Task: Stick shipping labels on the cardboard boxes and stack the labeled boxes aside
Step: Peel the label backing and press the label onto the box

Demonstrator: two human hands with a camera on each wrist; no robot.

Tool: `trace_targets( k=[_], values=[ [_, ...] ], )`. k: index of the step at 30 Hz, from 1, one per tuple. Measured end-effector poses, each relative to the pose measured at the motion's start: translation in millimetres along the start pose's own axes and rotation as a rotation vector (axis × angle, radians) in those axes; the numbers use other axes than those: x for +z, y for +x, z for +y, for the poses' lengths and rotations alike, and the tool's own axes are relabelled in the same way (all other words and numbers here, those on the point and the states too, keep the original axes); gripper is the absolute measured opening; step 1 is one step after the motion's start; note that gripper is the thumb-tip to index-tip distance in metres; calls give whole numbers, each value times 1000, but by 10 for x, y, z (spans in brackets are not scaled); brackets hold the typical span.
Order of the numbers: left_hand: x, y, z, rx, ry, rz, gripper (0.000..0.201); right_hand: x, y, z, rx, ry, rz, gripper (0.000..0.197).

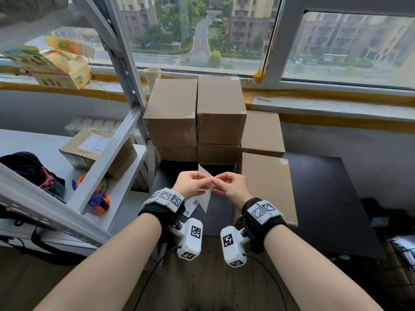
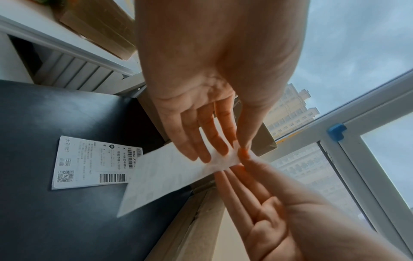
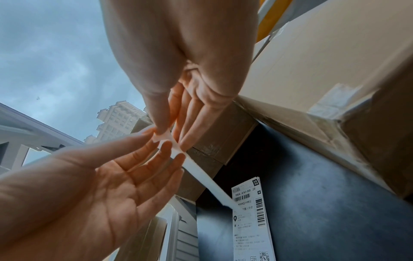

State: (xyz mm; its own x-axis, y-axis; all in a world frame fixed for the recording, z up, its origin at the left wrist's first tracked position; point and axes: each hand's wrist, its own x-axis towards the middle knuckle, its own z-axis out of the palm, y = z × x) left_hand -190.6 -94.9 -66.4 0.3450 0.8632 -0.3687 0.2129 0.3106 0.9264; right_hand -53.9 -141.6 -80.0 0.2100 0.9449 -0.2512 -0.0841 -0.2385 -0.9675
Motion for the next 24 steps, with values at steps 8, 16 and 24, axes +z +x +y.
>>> trace_targets(
  k=[8, 16, 24],
  values=[
    [-137, 57, -45, 67, 4, 171, 15, 28, 64, 20, 48, 166, 156, 9],
    [-440, 155, -122, 1, -33, 448, 10, -86, 125, 25, 70, 184, 281, 7],
    [-700, 189, -257, -66, 5, 678, 14, -232, 194, -14, -26, 14, 481, 12]
  ],
)
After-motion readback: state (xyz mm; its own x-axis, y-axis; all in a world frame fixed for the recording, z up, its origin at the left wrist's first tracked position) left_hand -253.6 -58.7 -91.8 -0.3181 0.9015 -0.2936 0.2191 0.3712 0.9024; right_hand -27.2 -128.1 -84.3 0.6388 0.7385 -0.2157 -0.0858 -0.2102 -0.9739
